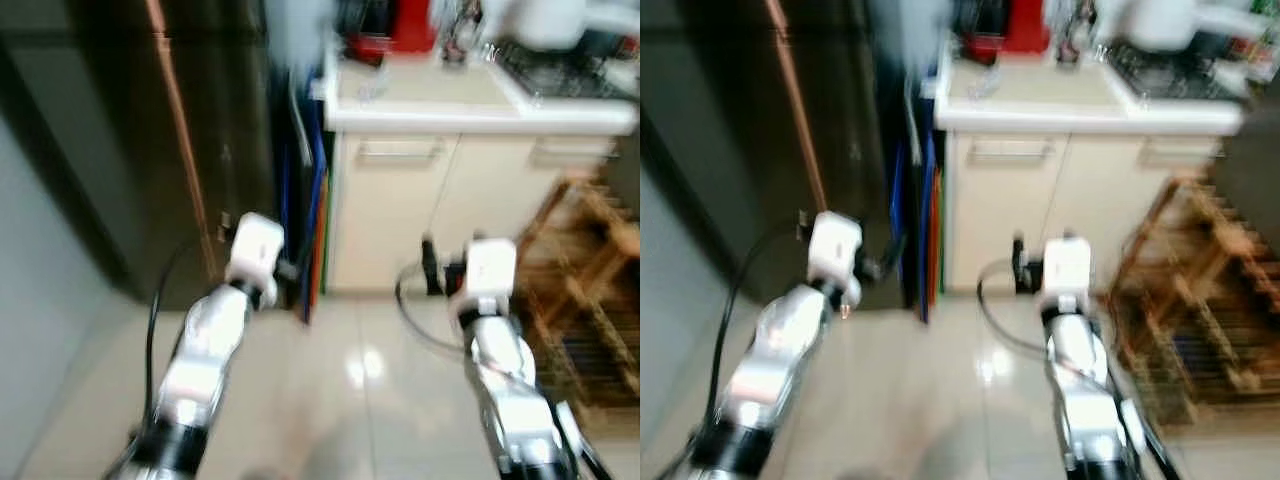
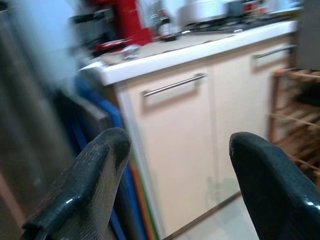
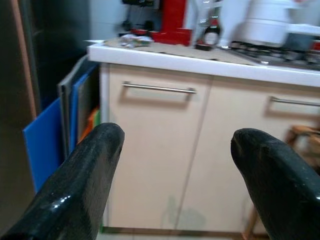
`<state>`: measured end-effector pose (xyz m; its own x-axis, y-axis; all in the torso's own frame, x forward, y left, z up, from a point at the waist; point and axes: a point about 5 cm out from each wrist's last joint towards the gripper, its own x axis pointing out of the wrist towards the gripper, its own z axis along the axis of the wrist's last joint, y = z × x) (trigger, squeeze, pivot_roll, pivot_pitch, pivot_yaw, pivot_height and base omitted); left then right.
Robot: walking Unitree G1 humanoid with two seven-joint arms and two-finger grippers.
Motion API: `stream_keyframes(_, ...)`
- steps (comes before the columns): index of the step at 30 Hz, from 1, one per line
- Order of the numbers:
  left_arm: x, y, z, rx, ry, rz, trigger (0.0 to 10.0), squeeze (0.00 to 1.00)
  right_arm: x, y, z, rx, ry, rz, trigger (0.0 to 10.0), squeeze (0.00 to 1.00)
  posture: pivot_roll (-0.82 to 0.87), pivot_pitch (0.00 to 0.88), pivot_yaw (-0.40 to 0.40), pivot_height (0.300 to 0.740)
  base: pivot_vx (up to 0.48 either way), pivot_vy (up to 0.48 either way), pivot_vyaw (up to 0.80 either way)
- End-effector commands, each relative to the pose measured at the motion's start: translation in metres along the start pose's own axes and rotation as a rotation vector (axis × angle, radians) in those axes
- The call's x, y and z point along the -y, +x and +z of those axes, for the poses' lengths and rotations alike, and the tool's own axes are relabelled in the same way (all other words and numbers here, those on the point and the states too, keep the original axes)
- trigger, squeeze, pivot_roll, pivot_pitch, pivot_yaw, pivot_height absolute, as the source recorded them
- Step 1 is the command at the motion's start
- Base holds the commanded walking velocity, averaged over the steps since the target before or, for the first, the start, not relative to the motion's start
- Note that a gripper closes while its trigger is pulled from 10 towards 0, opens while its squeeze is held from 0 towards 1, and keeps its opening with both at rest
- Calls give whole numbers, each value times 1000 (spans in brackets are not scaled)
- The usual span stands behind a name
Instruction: Restocking fridge
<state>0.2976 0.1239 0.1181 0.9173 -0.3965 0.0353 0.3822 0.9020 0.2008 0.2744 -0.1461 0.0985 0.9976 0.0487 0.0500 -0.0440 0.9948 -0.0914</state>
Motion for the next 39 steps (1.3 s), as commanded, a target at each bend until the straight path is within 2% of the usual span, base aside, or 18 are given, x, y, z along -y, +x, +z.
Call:
stream_keyframes(1,5,4,6,35,-1,-34,10000,0,5,2,2,11,-14,-9,10000,0,73,10,21,740,0,-461,-712)
stream_keyframes(12,8,8,14,84,-4,-106,10000,0,8,5,2,19,-19,-26,10000,0,72,13,23,740,0,-464,-711)
stream_keyframes(17,7,11,14,86,20,-101,10000,0,9,5,3,25,-19,-30,10000,0,71,14,23,740,0,-452,-716)
stream_keyframes(19,8,12,13,74,70,-105,10000,12,9,5,3,26,-19,-31,10000,0,70,12,24,740,300,-371,-719)
stream_keyframes(24,6,13,12,68,61,-91,10000,16,10,5,3,30,-19,-35,10000,0,68,11,25,740,363,-309,-719)
stream_keyframes(30,1,15,11,55,64,-65,10000,8,10,4,3,42,-27,-31,10000,0,67,4,27,740,454,0,-717)
stream_keyframes(39,-3,12,5,43,88,-21,10000,0,13,1,2,48,-43,-32,10000,0,66,2,27,740,367,0,0)
